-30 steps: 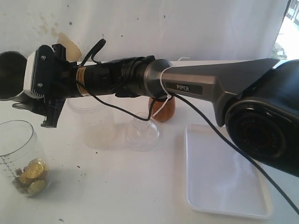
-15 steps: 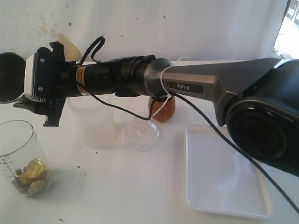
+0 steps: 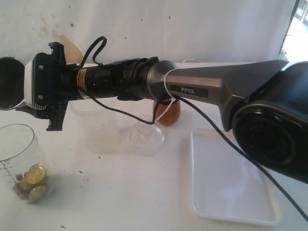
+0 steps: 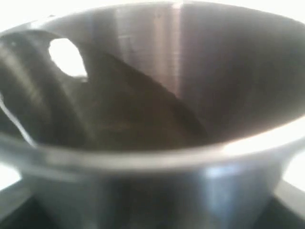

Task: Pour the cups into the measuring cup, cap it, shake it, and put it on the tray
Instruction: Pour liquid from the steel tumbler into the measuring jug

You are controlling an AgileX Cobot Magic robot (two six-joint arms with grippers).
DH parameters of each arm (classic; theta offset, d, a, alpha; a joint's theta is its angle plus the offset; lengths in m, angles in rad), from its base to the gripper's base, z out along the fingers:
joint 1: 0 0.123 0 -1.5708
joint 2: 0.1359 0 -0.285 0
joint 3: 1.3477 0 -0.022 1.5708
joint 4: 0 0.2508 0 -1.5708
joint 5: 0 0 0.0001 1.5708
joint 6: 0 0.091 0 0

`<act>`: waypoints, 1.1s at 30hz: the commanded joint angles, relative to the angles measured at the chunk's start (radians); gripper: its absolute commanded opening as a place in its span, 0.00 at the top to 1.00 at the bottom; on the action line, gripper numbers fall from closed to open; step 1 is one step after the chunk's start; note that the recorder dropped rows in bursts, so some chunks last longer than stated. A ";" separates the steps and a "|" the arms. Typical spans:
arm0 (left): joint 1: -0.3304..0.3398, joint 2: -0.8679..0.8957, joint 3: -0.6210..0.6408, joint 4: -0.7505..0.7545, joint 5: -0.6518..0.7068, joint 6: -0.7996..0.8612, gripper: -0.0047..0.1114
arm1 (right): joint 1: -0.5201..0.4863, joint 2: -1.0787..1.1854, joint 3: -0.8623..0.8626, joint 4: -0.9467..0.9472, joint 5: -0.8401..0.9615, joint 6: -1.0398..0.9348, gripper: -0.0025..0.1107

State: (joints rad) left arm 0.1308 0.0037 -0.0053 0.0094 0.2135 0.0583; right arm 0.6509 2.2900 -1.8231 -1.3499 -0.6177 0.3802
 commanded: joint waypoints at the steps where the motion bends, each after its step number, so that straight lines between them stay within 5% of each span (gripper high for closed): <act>1: -0.004 -0.004 0.005 -0.002 -0.011 0.002 0.96 | 0.016 -0.026 -0.013 0.031 0.013 -0.044 0.98; 33: -0.004 -0.004 0.005 -0.002 -0.011 0.002 0.96 | 0.016 -0.043 -0.013 -0.114 0.030 -0.115 0.98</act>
State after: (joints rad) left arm 0.1308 0.0037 -0.0053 0.0094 0.2135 0.0583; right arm 0.6675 2.2708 -1.8231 -1.4812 -0.5810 0.2692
